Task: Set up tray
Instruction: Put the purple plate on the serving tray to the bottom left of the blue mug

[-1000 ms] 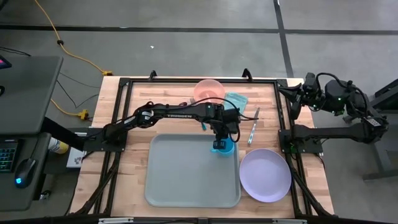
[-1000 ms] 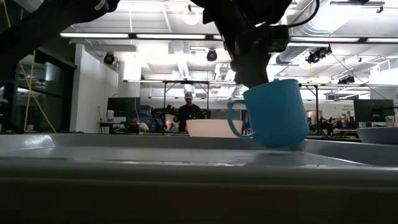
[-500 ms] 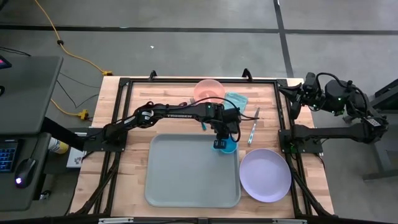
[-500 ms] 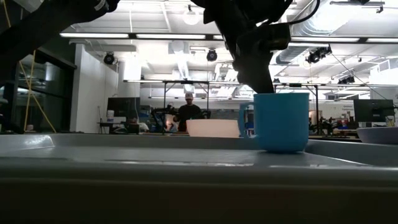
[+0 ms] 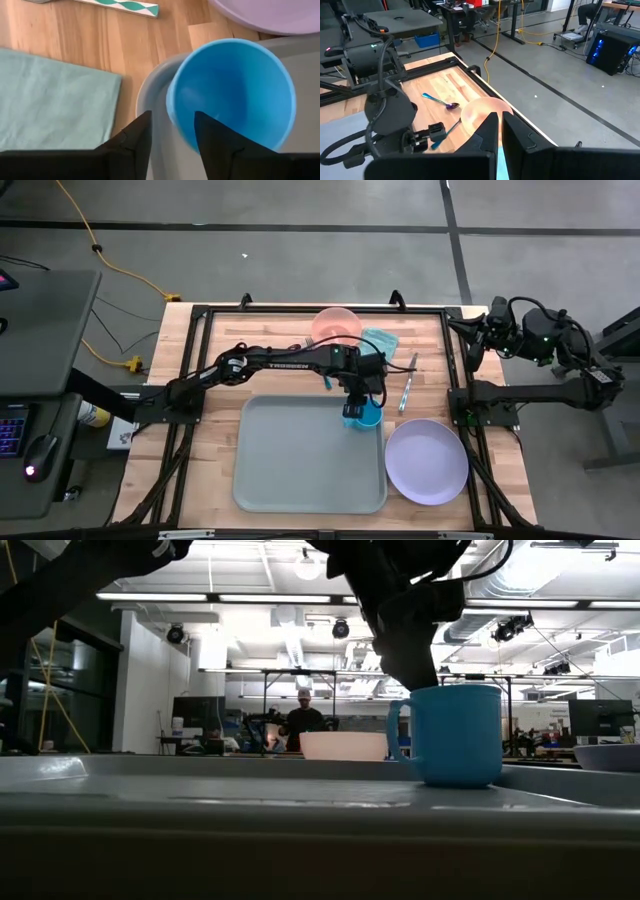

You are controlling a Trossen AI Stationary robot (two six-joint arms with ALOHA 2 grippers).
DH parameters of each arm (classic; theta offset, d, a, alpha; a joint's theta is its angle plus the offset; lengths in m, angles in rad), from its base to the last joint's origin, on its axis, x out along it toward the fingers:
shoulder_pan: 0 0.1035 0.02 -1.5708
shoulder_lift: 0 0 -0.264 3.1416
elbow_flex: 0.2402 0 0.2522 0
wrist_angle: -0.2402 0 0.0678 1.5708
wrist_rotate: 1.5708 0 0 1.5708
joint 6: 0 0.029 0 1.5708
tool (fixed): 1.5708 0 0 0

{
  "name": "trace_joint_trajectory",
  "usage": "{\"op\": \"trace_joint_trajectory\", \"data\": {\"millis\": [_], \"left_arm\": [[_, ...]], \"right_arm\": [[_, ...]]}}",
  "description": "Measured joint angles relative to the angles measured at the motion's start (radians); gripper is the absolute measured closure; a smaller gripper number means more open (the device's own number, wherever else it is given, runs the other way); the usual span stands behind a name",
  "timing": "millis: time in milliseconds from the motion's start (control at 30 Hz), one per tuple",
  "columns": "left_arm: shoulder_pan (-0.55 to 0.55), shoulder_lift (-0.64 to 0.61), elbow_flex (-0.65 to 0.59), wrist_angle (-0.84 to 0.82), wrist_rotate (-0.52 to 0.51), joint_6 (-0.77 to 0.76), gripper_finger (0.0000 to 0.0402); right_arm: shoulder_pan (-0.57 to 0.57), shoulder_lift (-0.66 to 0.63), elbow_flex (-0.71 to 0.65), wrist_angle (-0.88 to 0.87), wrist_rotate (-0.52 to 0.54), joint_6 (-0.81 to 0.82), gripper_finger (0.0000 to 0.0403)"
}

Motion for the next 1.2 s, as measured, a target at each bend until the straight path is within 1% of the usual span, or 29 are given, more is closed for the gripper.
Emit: {"op": "trace_joint_trajectory", "data": {"millis": [233, 500, 600, 800, 867, 933, 1200], "left_arm": [[0.005, -0.019, 0.0, 0.001, 0.001, 0.011, 0.0185], [0.034, -0.113, 0.0, 0.008, 0.034, -0.001, 0.0159], [0.052, -0.164, 0.0, -0.015, 0.026, -0.006, 0.0154], [0.095, -0.282, 0.0, -0.019, -0.038, 0.046, 0.0159], [0.109, -0.328, 0.0, -0.046, -0.064, 0.058, 0.0163], [0.116, -0.372, 0.0, -0.059, -0.109, 0.079, 0.0168], [0.158, -0.581, 0.0, -0.232, -0.287, 0.124, 0.0174]], "right_arm": [[0.0, 0.0, 0.0, -0.019, 0.0, 0.011, 0.0402], [0.0, 0.0, 0.0, -0.035, -0.004, 0.025, 0.0402], [0.0, 0.0, 0.0, -0.035, -0.004, 0.026, 0.0402], [0.0, 0.0, 0.0, -0.036, -0.015, 0.029, 0.0402], [0.0, -0.002, 0.0, -0.041, -0.015, 0.044, 0.0402], [0.0, -0.003, 0.0, -0.056, -0.015, 0.048, 0.0402], [0.0, -0.038, 0.0, -0.101, -0.015, 0.08, 0.0402]]}}
